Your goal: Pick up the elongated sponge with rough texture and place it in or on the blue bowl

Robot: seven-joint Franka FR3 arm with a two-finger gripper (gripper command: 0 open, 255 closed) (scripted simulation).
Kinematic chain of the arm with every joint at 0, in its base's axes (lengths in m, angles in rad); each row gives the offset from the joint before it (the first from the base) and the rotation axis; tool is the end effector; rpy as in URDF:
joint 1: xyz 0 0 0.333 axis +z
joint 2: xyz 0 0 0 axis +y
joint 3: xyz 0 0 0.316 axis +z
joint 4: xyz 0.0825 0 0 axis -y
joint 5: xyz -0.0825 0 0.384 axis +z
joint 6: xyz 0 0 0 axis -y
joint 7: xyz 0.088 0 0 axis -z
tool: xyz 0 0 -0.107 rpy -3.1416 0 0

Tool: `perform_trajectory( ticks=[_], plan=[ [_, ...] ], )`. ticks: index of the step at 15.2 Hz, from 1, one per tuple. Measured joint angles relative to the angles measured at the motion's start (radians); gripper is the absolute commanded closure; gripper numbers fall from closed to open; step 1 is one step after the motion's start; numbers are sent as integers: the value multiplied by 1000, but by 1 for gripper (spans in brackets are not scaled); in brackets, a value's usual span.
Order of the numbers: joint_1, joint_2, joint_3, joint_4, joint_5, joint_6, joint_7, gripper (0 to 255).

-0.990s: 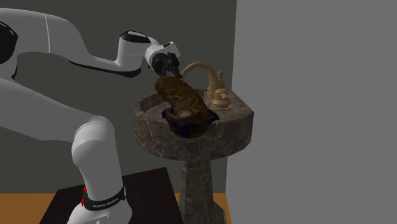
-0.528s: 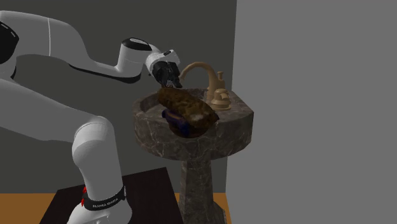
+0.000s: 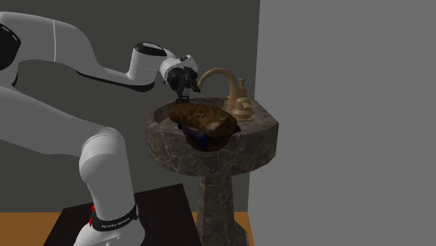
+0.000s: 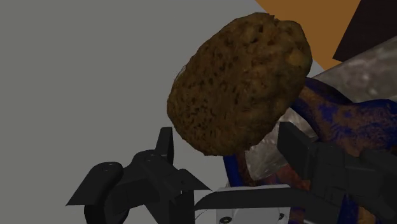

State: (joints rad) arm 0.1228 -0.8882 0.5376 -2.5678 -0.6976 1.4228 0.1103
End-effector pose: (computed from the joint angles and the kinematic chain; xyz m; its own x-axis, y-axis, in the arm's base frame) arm 0.2403 0.1300 0.5334 0.9661 0.2220 -0.1318 0.2090 -0.3728 0.9040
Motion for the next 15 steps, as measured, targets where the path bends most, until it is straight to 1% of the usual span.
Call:
perform_trajectory(
  ticks=[4, 7, 8, 10, 15],
  plan=[
    [0, 0, 0, 0, 0, 0, 0, 0],
    [-11, 34, 45, 68, 25, -47, 2, 0],
    [-13, 47, 74, 99, 43, -74, 8, 0],
    [-20, 62, 91, 125, 51, -90, 10, 0],
    [-20, 63, 95, 130, 55, -96, 10, 0]
  ],
)
